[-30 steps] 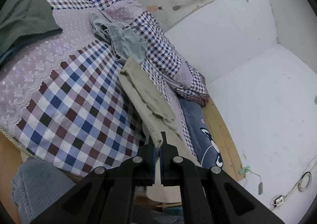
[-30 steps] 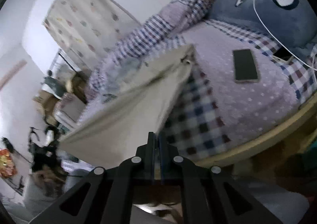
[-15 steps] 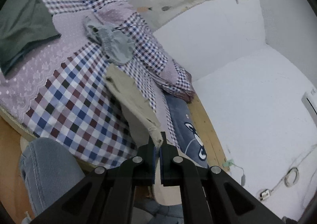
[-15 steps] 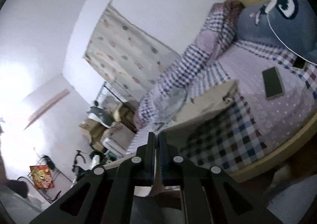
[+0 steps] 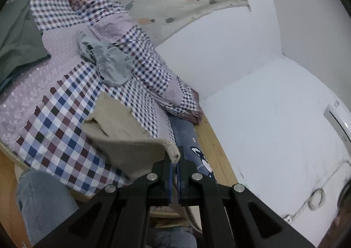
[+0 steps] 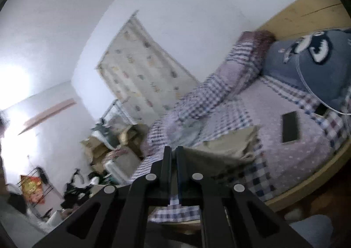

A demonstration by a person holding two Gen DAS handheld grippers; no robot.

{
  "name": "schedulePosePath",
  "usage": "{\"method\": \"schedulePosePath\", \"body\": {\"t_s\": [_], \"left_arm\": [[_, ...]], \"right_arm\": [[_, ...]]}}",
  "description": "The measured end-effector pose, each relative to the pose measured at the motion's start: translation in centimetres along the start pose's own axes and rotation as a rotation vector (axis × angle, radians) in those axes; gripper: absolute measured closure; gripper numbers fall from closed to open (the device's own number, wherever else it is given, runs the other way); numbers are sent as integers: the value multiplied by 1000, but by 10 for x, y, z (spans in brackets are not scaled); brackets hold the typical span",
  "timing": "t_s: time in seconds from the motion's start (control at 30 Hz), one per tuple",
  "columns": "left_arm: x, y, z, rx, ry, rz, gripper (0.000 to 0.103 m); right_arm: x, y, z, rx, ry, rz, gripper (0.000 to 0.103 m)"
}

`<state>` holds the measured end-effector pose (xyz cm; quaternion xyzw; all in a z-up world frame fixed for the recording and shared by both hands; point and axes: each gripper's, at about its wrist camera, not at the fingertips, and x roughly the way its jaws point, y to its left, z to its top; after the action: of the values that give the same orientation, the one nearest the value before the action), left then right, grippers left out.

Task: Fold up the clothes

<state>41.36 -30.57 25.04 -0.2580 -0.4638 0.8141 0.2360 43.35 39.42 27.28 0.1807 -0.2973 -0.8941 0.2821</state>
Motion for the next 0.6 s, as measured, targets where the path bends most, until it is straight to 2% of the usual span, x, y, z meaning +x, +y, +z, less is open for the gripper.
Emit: {"method": "schedulePosePath", "body": {"t_s": [0.3,0.47,0.6], "left_arm": [[80,16,50,-60,19,36,102],[120,22,91,-81,-7,51,102],[166,22,132,-60,-26,85,102]], "right_arm": [[61,-28,33,39,32,-71,100],[111,-42,64,51,47,-97,100],[151,-55,94,47,56,-121,100]]}}
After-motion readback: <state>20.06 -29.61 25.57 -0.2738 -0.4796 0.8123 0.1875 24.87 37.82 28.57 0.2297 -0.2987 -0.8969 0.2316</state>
